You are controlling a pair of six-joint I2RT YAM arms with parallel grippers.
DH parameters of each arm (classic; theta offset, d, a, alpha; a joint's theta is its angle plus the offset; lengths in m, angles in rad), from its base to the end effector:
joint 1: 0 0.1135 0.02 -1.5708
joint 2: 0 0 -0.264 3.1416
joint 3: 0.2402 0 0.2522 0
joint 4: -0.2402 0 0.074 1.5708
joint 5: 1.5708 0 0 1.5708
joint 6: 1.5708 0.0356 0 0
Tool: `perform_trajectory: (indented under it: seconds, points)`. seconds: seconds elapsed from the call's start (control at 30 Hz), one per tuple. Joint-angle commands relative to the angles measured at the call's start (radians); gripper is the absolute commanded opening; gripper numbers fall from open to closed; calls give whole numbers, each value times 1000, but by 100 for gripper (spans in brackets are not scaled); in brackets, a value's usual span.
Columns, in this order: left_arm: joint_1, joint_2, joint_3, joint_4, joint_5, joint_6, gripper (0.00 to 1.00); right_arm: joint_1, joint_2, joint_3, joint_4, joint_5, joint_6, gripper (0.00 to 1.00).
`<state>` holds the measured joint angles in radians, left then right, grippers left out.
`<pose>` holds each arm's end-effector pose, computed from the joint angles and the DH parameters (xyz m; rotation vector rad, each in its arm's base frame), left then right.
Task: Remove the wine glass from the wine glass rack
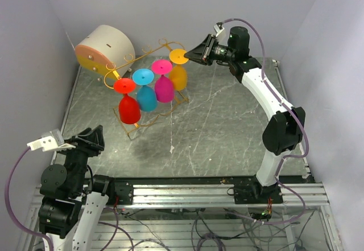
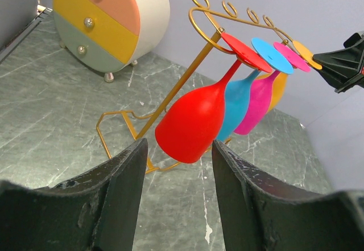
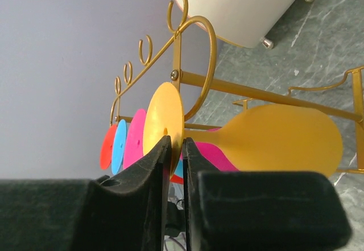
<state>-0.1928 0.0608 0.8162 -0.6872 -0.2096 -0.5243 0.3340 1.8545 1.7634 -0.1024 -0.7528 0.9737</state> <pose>0.0036 0.0068 0.3486 -0.4165 1.4602 -0.4183 0.4090 0.1677 0.3852 0.0107 2.0079 1.5549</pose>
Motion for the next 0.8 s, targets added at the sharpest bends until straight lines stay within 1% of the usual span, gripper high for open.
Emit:
perform_trajectory:
  seconds: [0.0, 0.23, 0.47, 0.77]
  points:
    - [-4, 10, 14, -5, -4, -5, 60, 4, 9, 24, 34, -7, 12, 11]
    - [-4, 7, 16, -5, -5, -5, 60, 3, -2, 13, 77, -20, 59, 0]
    - [-4, 7, 16, -7, -8, -6, 60, 1, -28, -10, 87, -8, 103, 0]
    - [-4, 6, 18, -10, -10, -8, 60, -20, -85, -104, 152, 2, 221, 0]
